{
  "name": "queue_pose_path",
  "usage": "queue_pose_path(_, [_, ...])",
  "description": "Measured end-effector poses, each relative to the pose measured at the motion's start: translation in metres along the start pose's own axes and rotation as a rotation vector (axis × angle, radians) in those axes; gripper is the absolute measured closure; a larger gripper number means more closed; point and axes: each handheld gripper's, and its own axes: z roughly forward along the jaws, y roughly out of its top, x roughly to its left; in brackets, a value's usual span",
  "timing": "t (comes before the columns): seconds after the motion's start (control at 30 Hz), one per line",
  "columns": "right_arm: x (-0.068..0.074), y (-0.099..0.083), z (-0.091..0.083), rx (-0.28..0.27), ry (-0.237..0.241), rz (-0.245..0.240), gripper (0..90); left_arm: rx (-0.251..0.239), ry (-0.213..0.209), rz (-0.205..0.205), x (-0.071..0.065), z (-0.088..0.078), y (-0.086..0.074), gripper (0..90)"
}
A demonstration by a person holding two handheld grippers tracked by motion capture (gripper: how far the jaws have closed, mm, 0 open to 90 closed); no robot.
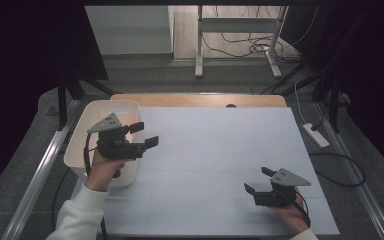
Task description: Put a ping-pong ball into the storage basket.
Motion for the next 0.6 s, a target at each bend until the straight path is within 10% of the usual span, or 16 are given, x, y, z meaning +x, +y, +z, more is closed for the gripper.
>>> queue_pose_path(0.6, [0.001, -0.001, -0.001, 0.001, -0.004, 0.005, 12.8, 0.033, -0.09, 0.05, -0.039, 0.013, -0.028, 19.2])
